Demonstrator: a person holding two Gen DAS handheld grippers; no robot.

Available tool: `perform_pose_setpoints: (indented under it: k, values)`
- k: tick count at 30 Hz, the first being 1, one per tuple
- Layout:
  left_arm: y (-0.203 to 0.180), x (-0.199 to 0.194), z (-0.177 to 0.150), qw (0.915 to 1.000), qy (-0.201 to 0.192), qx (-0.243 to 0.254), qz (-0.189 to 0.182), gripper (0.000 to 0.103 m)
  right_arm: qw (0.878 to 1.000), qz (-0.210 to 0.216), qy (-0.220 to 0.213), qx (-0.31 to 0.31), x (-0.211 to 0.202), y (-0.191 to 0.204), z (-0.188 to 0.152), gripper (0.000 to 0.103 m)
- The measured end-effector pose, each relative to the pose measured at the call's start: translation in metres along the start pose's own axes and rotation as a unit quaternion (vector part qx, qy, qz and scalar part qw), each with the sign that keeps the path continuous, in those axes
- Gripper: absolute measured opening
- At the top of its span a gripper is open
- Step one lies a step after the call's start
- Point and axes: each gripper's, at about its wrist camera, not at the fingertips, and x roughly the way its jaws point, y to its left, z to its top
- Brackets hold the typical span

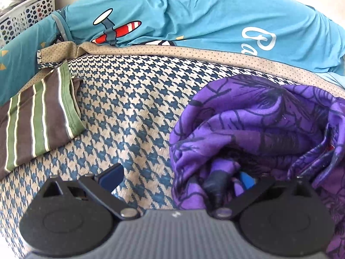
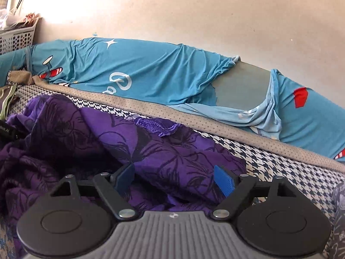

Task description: Fold clothes

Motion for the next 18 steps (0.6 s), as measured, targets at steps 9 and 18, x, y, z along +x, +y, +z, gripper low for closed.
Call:
perform_pose_setpoints:
  k: [9, 18]
  values:
    - [0.006, 0.001, 0.007, 0.9988, -0.013, -0.024, 0.04, 0.103, 0.999, 0.001, 0.005, -0.045, 0.03, 0.016, 0.001, 0.053]
    - [0.003, -0.005, 0.008, 0.9989, -0.019, -0.031, 0.029, 0.103, 0.995, -0.008, -0.02, 0.1, 0.018, -0.022, 0.011, 0.011]
